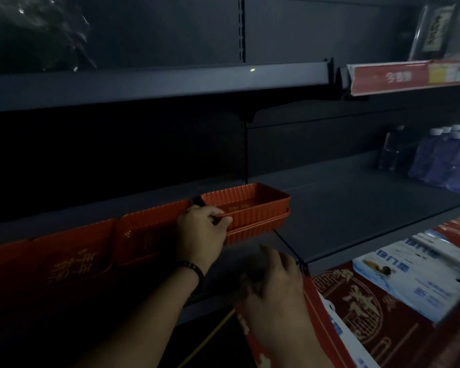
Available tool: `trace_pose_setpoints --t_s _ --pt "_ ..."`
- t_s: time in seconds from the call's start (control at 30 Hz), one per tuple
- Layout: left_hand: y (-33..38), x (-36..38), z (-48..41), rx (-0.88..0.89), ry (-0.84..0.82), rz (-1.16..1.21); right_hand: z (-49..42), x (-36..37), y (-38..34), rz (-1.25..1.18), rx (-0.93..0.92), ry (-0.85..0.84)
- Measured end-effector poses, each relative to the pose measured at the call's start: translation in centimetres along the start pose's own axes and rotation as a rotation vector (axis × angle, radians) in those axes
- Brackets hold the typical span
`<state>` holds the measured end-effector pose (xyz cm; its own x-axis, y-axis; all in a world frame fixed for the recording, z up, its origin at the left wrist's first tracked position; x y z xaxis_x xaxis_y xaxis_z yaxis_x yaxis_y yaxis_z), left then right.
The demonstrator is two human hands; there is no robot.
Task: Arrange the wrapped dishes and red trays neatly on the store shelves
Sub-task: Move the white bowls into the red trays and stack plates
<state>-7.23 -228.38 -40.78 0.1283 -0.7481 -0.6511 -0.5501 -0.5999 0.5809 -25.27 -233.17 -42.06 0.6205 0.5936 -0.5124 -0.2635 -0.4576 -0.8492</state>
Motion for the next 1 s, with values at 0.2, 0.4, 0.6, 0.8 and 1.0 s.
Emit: trace_pose_setpoints --t_s 0.2,0.4,0.6,0.8,1.0 --pt "0.1 0.4 -0.3 0.041 -0.029 -0.084 0.1 0.6 -0.2 -0.001 -0.048 -0.022" --pt "0.0 -0.1 -0.7 0.035 -0.137 -0.196 0.0 1.6 -0.8 -0.016 -0.089 -0.049" --pt "-0.1 -0.6 -0.6 0.111 -0.274 -0.251 -0.1 1.8 -0.5 0.017 -0.093 -0.047" --pt "-1.7 -2.9 0.8 0.308 -0.25 -0.303 -0.1 2.5 -0.4 0.074 -0.089 -0.026" --pt "-3.9 -9.4 2.9 0.448 -0.246 -0.463 0.2 4.1 -1.7 0.161 -0.107 -0.113"
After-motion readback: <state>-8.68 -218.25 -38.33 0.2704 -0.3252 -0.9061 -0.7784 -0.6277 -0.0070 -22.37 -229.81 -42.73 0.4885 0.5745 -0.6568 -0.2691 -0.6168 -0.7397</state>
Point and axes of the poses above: each hand's wrist, its own z-axis away from the middle knuckle, its own x-axis out of the palm, y = z × x, the point moved 1 cm from there along -z, towards the middle knuckle, and after that the axes turned 10 degrees about -z, right-handed, at the moved point
